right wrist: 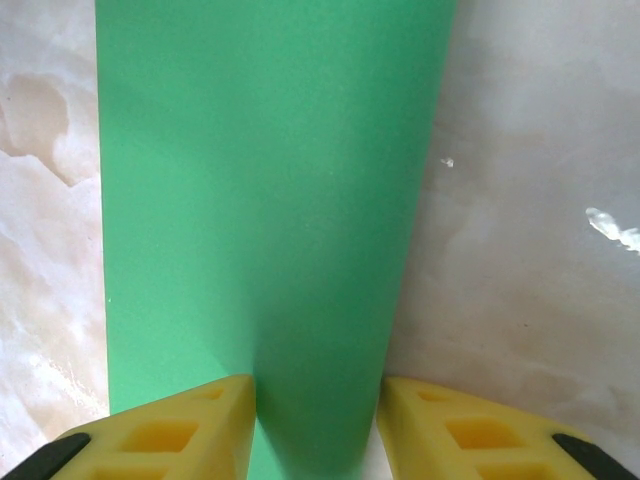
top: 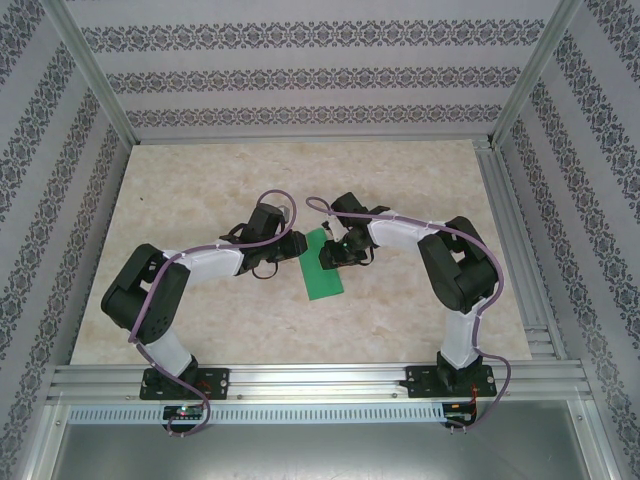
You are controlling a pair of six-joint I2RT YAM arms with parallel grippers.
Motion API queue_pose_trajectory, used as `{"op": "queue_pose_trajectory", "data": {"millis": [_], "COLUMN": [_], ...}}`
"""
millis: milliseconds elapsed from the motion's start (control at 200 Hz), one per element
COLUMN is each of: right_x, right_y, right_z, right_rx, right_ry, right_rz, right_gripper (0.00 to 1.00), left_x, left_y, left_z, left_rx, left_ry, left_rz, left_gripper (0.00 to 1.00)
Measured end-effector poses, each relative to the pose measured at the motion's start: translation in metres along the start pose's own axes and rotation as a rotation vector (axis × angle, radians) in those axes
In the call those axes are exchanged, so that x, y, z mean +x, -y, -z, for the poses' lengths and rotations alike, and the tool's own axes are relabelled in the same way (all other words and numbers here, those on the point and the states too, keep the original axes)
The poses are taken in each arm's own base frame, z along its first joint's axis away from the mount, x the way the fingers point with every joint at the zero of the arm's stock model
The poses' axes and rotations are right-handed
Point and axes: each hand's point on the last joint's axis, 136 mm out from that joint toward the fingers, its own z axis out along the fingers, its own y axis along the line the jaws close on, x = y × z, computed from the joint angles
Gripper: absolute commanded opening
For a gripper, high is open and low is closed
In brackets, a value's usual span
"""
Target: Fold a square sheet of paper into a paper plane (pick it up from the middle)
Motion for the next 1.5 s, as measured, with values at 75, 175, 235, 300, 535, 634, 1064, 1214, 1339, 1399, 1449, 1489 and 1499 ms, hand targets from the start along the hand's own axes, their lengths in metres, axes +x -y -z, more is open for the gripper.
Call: {"op": "queue_pose_trajectory", "data": {"millis": [75, 175, 235, 300, 535, 634, 1064, 1214, 1339, 1399, 1449, 1489, 1499], "right_x": [0.000, 0.000, 0.000, 0.000, 0.000, 0.000, 0.000, 0.000, 0.000, 0.000, 0.000, 0.000, 0.000], "right_y": [0.000, 0.000, 0.000, 0.000, 0.000, 0.001, 0.001, 0.001, 0.001, 0.001, 0.001, 0.001, 0.001], "right_z": [0.000, 0.000, 0.000, 0.000, -0.001, -0.001, -0.001, -0.001, -0.001, -0.001, -0.001, -0.001, -0.001], "right_rx": [0.001, 0.001, 0.001, 0.001, 0.003, 0.004, 0.004, 0.004, 0.004, 0.004, 0.004, 0.004, 0.004], "right_ry": [-0.002, -0.002, -0.003, -0.003, -0.010, -0.012, -0.013, -0.013, -0.013, -0.013, -0.013, -0.013, -0.013], "right_rz": [-0.001, -0.001, -0.001, -0.001, -0.004, -0.005, -0.005, -0.005, -0.004, -0.004, -0.005, -0.004, -0.004], "right_gripper": [0.40, 0.40, 0.40, 0.40, 0.40, 0.40, 0.41, 0.42, 0.42, 0.42, 0.42, 0.42, 0.42], "left_x": [0.002, 0.007, 0.011, 0.015, 0.030, 0.036, 0.038, 0.038, 0.038, 0.038, 0.038, 0.038, 0.038], "left_y": [0.001, -0.002, -0.003, -0.005, -0.011, -0.012, -0.001, -0.001, -0.001, -0.001, -0.001, -0.001, -0.001], "left_z": [-0.001, -0.005, -0.008, -0.010, -0.020, -0.024, -0.029, -0.029, -0.029, -0.029, -0.029, -0.029, -0.029], "left_rx": [0.006, 0.008, 0.010, 0.011, 0.015, 0.014, 0.036, 0.036, 0.036, 0.036, 0.036, 0.036, 0.036], "left_ry": [-0.011, -0.033, -0.051, -0.068, -0.132, -0.156, -0.169, -0.169, -0.169, -0.169, -0.169, -0.170, -0.170], "left_rz": [0.001, 0.005, 0.008, 0.011, 0.024, 0.026, 0.006, 0.005, 0.005, 0.005, 0.005, 0.004, 0.004], "left_gripper": [0.27, 0.25, 0.24, 0.23, 0.20, 0.20, 0.19, 0.20, 0.20, 0.20, 0.19, 0.19, 0.20]}}
